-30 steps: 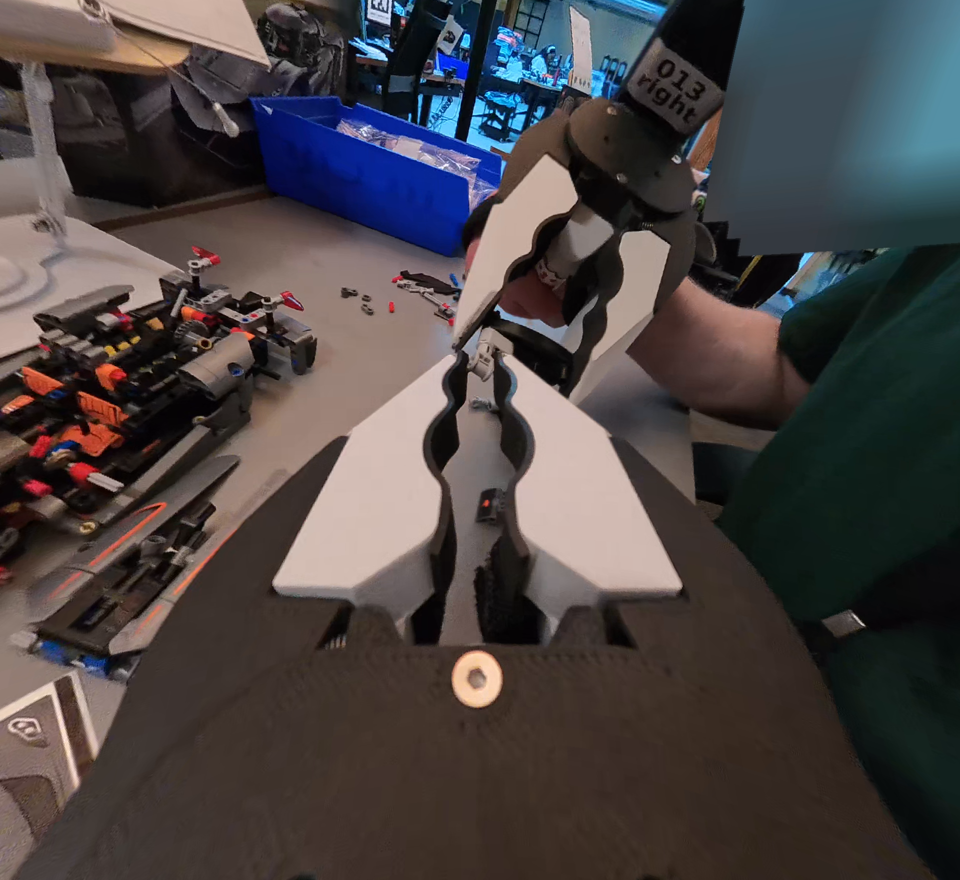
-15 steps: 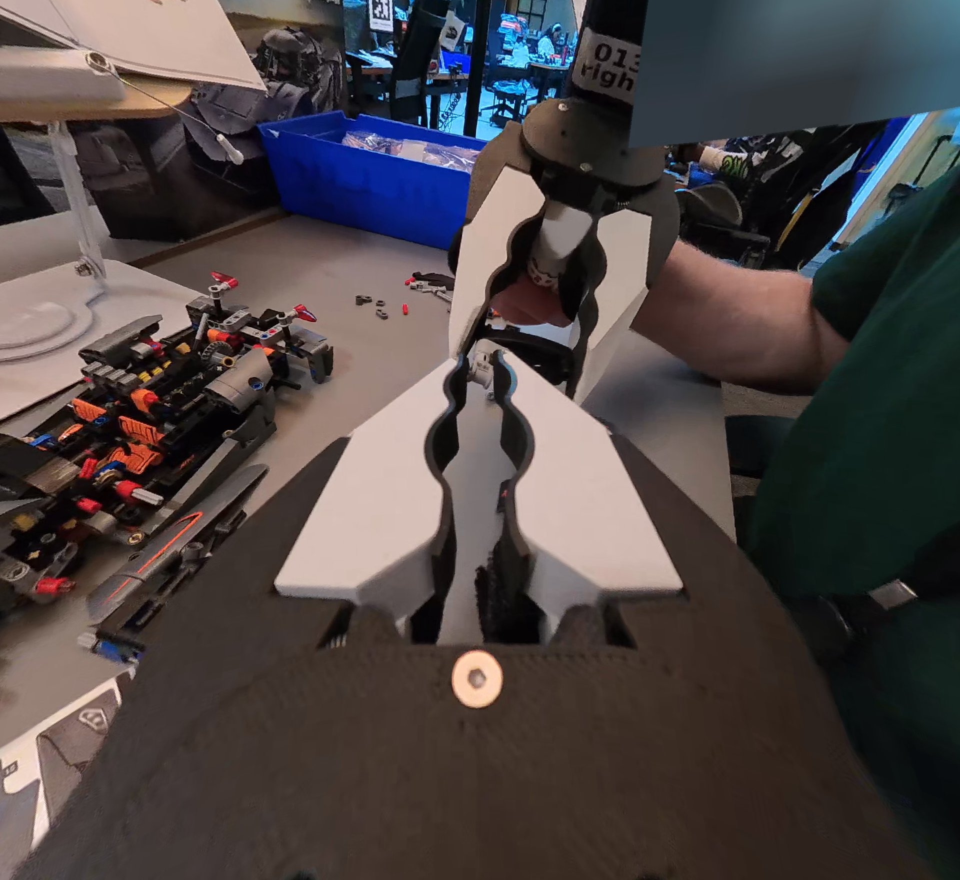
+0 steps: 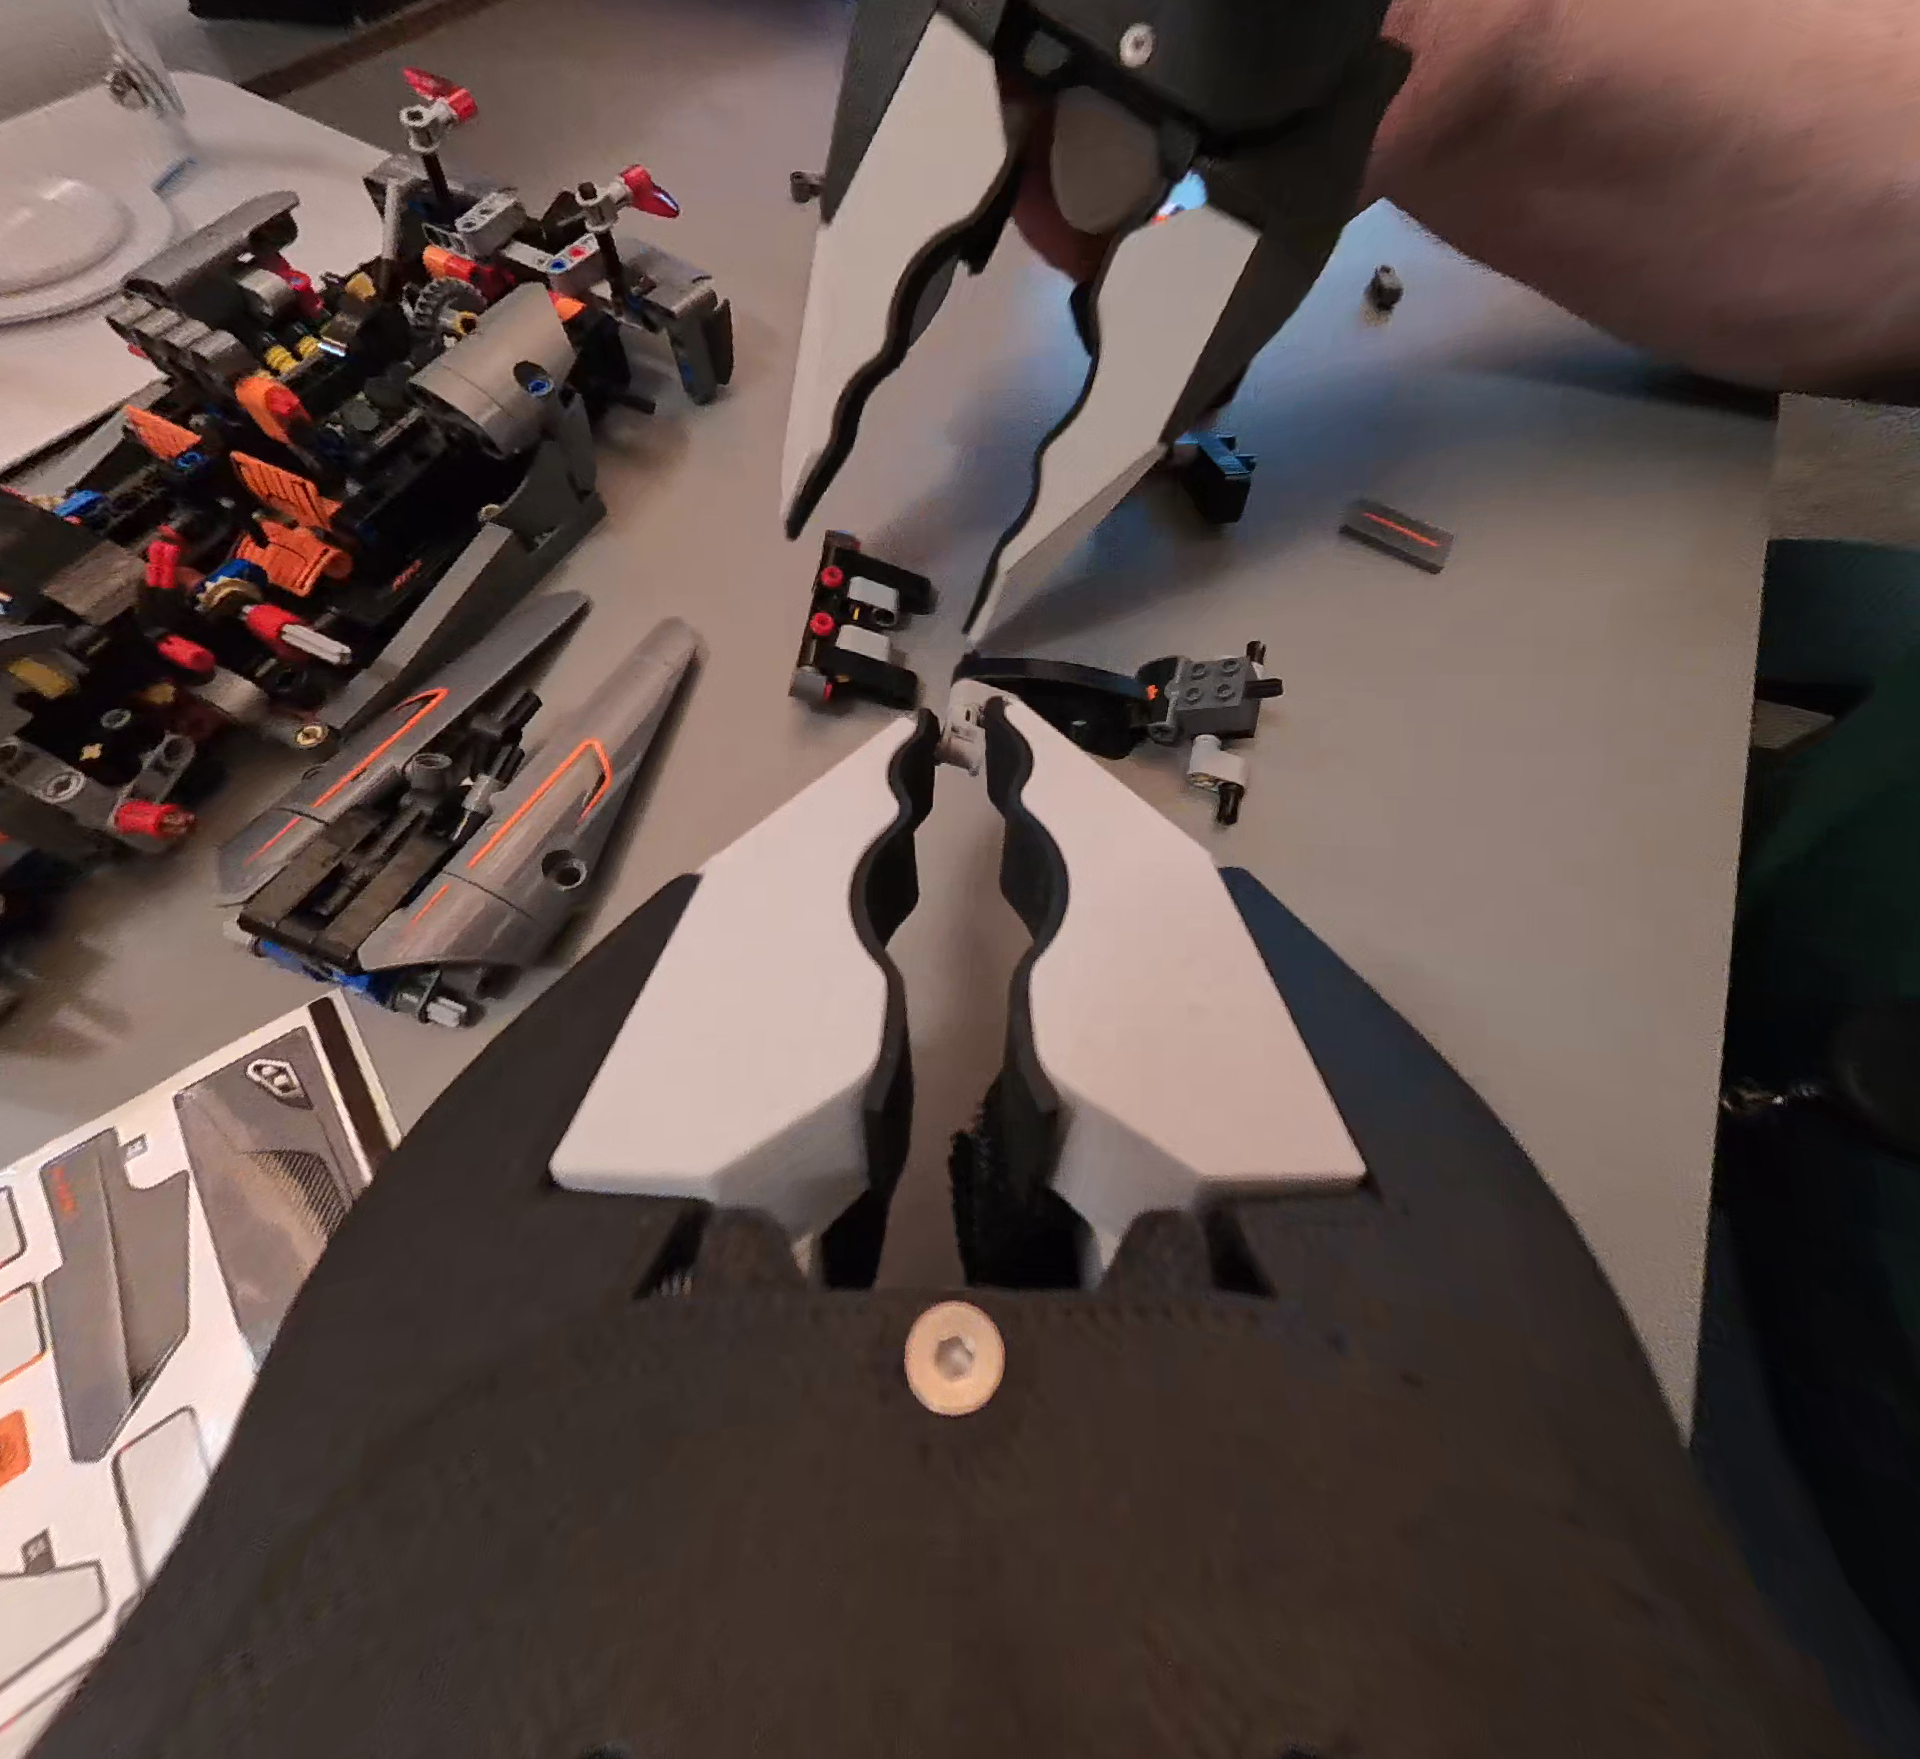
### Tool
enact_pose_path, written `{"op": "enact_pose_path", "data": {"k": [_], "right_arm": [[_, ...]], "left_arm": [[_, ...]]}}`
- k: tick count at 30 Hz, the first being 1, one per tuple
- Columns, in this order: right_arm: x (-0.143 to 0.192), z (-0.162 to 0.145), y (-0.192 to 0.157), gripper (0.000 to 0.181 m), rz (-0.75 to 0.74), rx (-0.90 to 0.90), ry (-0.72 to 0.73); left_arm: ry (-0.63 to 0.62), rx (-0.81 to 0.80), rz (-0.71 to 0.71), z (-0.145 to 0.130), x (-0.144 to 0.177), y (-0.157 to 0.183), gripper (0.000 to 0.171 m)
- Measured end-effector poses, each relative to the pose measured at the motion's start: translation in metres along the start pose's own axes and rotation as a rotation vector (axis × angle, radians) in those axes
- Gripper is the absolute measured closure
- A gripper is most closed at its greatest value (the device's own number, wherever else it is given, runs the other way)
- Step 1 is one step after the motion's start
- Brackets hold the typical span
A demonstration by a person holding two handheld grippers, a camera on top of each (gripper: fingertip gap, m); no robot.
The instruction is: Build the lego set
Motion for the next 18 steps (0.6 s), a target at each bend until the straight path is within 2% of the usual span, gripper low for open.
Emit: {"op": "enact_pose_path", "data": {"k": [1, 5, 9, 10, 18], "right_arm": [[-0.005, 0.0, 0.002, 0.134, 0.001, 0.009, -0.017], [-0.012, 0.001, 0.009, 0.158, 0.018, 0.001, -0.028], [-0.013, 0.001, 0.01, 0.162, 0.067, -0.045, 0.013], [-0.011, 0.002, 0.01, 0.167, 0.084, -0.064, 0.042], [0.014, 0.014, 0.014, 0.167, 0.158, -0.193, 0.311]], "left_arm": [[0.006, 0.003, -0.004, 0.0, 0.0, -0.001, 0.164], [0.016, 0.01, 0.004, -0.001, 0.001, -0.006, 0.164], [0.032, 0.012, 0.008, -0.002, 0.003, -0.01, 0.164], [0.039, 0.01, 0.008, -0.002, 0.004, -0.011, 0.164], [0.112, -0.05, 0.006, 0.012, 0.013, -0.006, 0.164]]}}
Point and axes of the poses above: each gripper's, where its closed fingertips meet, x back along the fingers, z out of its top, y = z × x across the jaws, the point moved 7 cm from there along x, back along the fingers, and after that the axes turned 4 degrees about x, right-handed, at the moved point
